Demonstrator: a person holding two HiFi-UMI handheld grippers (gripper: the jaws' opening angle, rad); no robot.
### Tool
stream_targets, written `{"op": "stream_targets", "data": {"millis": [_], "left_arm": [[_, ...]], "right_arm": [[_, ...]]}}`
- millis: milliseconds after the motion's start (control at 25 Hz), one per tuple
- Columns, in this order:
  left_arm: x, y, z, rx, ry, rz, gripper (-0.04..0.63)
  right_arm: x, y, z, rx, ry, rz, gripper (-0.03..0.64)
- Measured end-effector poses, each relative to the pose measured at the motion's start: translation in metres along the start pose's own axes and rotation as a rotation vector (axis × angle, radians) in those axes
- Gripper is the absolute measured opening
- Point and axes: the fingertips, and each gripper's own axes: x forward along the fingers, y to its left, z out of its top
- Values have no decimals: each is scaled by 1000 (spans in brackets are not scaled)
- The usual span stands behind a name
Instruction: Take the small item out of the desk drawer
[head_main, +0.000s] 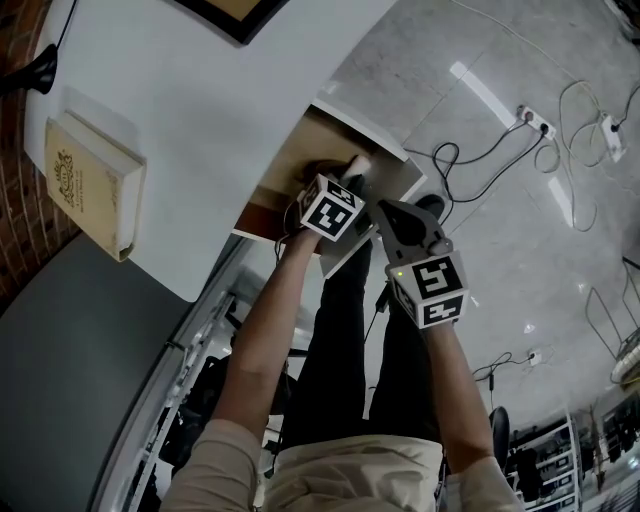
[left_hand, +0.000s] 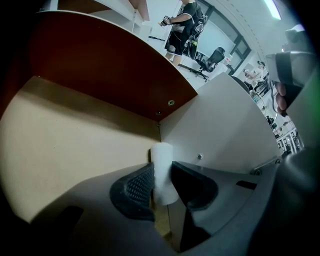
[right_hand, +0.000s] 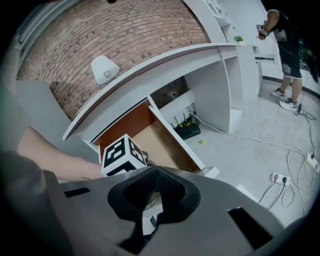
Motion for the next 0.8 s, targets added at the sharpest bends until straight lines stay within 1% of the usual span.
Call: {"op": "stream_targets", "data": {"millis": [120, 280, 440, 720, 800], "left_arm": [[0, 1, 0, 6, -8, 7, 118], [1, 2, 0, 18, -22, 14, 117], [-1, 2, -1, 24, -24, 15, 115], [-10, 1, 2, 24, -20, 35, 114], [-16, 0, 4, 8, -25, 40, 114]], "right_arm": [[5, -1, 1, 4, 1, -6, 24], [3, -2, 4, 34, -12, -18, 24], [4, -5, -3, 37, -1, -21, 23], [-8, -7, 2, 3, 21, -31, 24], [-13, -6, 6, -5, 20, -31, 23]]}}
